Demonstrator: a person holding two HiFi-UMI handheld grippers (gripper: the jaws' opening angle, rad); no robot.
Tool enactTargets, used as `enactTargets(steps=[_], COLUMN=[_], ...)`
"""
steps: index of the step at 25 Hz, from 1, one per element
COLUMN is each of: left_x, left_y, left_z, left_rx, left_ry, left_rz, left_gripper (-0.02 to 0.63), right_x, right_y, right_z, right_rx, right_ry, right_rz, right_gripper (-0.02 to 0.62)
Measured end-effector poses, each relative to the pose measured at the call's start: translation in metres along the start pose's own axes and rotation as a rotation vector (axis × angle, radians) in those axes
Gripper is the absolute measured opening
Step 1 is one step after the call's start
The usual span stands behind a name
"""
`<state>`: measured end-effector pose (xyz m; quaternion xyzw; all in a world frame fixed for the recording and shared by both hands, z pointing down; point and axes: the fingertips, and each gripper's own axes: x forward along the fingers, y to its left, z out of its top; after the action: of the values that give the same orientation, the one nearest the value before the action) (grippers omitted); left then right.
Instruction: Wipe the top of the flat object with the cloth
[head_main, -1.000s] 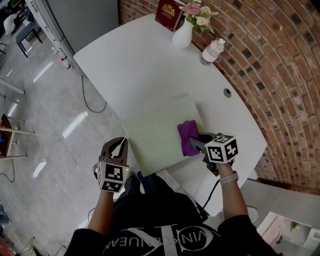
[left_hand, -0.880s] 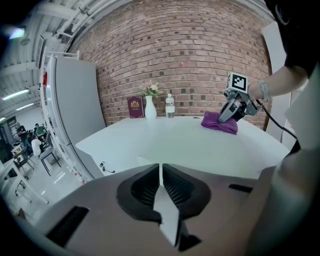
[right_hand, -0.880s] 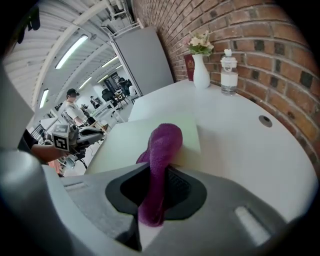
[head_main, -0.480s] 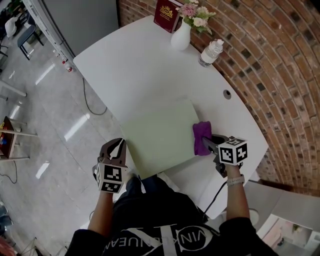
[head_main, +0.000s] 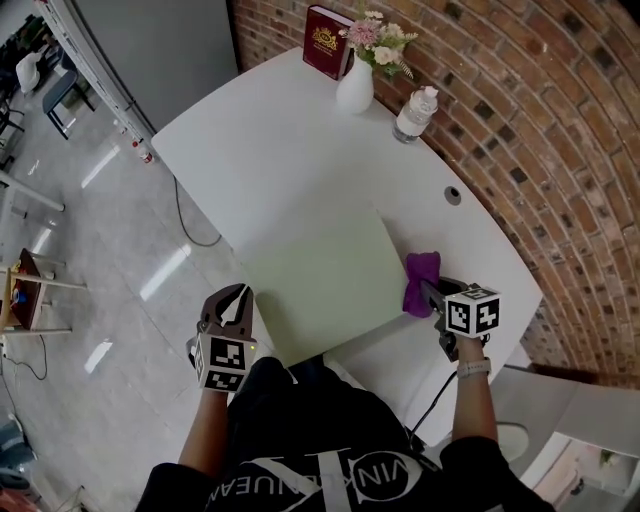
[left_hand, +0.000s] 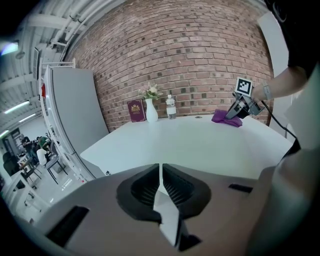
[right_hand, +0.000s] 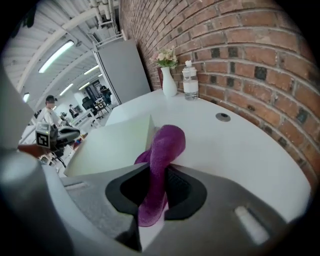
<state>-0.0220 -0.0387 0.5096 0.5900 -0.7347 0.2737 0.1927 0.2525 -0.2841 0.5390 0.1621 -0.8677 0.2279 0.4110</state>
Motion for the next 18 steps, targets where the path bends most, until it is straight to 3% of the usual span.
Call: enactTargets(steps=[4, 8, 13, 18], left_x=[-0.002, 0.008, 0.032, 0.037], left_y=[0.013, 0.029, 0.053, 0.065], left_z=[0.009, 0.025, 0.066, 0.096], left_rx=[0.023, 0.031, 0.059, 0.000], left_ry=[-0.019, -0.066, -0.182, -0.284], left_rz=[0.008, -0.027, -0.155, -0.330], left_gripper=[0.023, 0.023, 0.023, 0.023], right_x=[-0.014, -0.051, -0.106, -0.127], right_y=[-0.016, -0.012, 0.021, 0.083], right_z=[-0.006, 0.008, 0.018, 0.007], right_rx=[-0.009, 0.043, 0.211, 0.297], right_ry=[-0.050, -0.262, -0.610, -0.777], right_rz=[-0.150, -0.265, -0.379, -0.427], right_gripper=[0.063, 0.061, 0.061, 0.063])
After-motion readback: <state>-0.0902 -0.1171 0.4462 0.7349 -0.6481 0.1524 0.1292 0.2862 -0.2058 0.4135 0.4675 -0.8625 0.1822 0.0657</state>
